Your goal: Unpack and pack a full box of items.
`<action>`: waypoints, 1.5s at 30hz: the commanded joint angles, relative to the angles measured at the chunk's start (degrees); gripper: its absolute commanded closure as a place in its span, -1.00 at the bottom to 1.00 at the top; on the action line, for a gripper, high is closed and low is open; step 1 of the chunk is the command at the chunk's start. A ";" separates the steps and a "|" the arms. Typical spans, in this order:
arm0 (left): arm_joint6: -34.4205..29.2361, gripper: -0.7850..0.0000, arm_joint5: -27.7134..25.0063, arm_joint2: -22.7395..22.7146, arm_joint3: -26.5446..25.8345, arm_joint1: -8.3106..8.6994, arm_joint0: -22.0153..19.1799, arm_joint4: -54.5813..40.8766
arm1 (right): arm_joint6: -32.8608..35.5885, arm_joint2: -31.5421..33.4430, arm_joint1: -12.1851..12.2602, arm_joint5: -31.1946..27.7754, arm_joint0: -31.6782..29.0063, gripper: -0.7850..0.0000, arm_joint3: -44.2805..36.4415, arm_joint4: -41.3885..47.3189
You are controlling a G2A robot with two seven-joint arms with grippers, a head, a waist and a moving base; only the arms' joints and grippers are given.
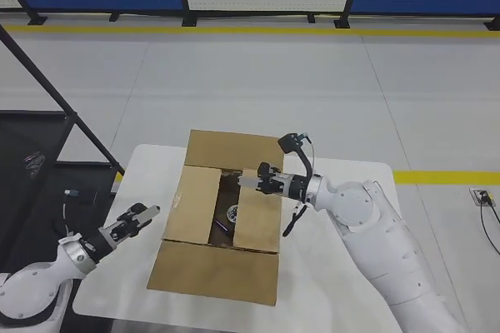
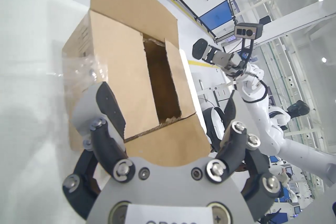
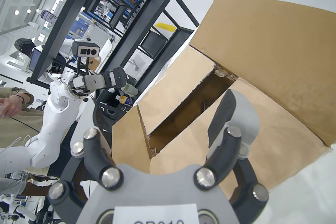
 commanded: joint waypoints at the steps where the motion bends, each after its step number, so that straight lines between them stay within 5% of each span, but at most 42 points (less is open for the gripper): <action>1: -2.19 -1.00 -0.48 -1.58 0.81 0.29 1.25 -0.93 | 0.03 -0.03 -0.01 0.00 0.01 -1.00 0.02 -0.03; 10: -15.93 -1.00 -4.60 -3.69 3.74 1.66 5.62 -2.29 | -2.31 0.43 0.12 0.61 -1.37 -1.00 -1.04 -0.35; 20: -30.88 -1.00 -6.10 -0.09 7.93 2.86 4.64 -9.40 | -11.24 4.56 0.67 0.77 -3.32 -1.00 -0.01 1.56; 31: -30.01 -1.00 -4.82 2.97 8.88 3.15 2.01 -16.85 | -22.67 3.91 -0.26 4.30 -1.08 -1.00 9.18 0.08; 40: -27.50 -1.00 -3.43 3.25 7.84 3.33 1.48 -23.28 | -24.93 -0.02 -2.44 4.70 4.53 -1.00 22.11 1.61; 45: -24.47 -1.00 -2.50 3.51 7.46 3.27 1.18 -26.72 | -20.71 -0.59 -3.98 -1.28 7.48 -1.00 29.57 10.00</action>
